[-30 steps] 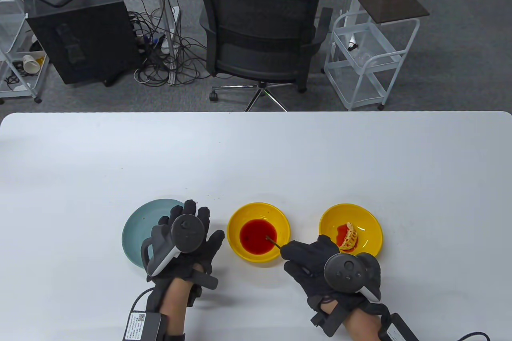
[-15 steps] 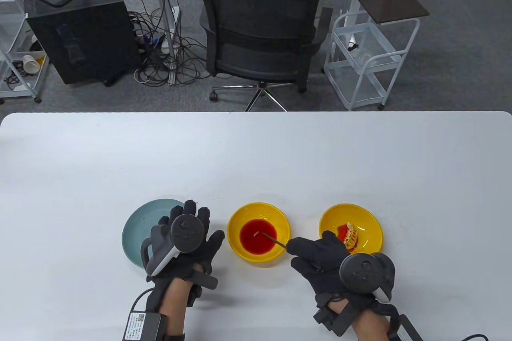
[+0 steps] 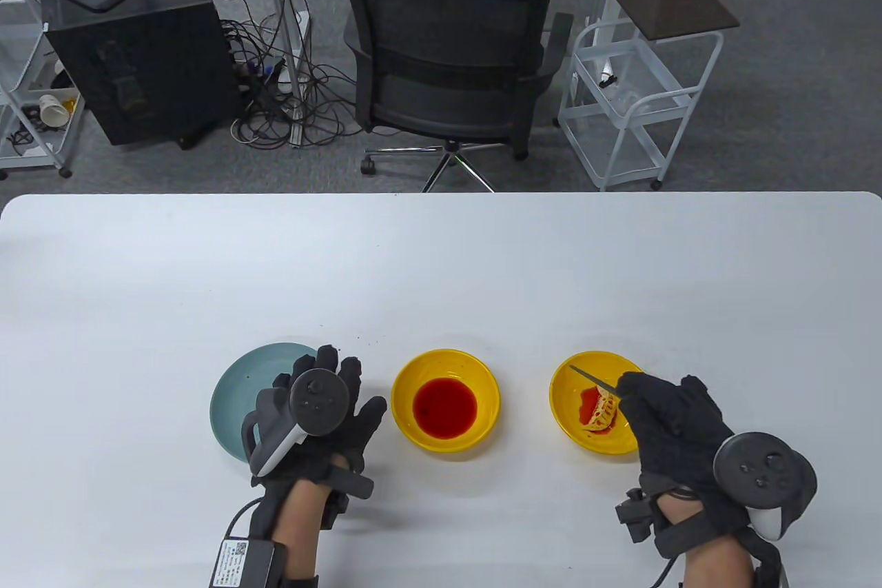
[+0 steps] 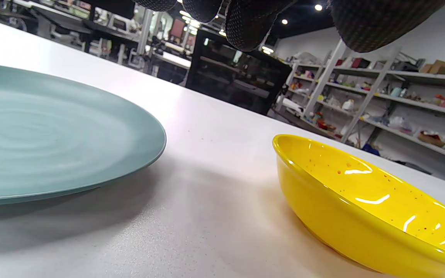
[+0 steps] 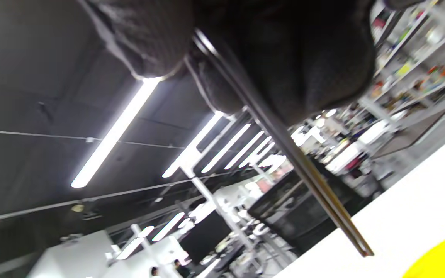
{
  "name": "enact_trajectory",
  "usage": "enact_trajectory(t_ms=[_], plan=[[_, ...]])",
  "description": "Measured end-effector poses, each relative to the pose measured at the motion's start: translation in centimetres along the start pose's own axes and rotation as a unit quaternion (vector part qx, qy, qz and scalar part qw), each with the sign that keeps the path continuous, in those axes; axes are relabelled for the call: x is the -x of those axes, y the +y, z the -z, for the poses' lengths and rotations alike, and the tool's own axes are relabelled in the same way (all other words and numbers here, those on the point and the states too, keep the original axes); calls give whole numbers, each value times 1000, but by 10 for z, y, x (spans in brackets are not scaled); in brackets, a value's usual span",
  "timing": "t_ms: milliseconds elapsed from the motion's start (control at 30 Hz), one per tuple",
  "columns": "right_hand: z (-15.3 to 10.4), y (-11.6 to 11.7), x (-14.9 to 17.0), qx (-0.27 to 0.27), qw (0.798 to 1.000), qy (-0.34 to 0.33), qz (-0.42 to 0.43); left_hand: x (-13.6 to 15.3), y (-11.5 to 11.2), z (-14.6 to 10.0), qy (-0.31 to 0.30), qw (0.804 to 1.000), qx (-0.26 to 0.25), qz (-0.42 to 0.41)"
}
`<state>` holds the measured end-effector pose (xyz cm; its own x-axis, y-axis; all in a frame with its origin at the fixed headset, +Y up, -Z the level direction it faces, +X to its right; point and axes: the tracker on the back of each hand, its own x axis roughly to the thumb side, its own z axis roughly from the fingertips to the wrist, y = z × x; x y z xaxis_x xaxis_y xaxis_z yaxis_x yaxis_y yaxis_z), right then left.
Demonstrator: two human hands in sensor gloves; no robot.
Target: Dip chopsticks into soy sauce and dot onto dumpling
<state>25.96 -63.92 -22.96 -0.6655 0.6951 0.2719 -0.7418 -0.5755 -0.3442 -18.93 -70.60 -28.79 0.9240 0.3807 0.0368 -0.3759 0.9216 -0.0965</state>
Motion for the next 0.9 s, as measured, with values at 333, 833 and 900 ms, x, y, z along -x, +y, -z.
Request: enact_trajectory(t_ms=[333,833,900], plan=[[5,-2,18,-38,997,57,-37,0,0,0,-1,1000,1,-3],[4,3,11,-79,994,42,-65,1,0,0,1,1000,2,-5],[4,4,10,-85,993,41,-66,1,1,0,1,1000,2,-5]])
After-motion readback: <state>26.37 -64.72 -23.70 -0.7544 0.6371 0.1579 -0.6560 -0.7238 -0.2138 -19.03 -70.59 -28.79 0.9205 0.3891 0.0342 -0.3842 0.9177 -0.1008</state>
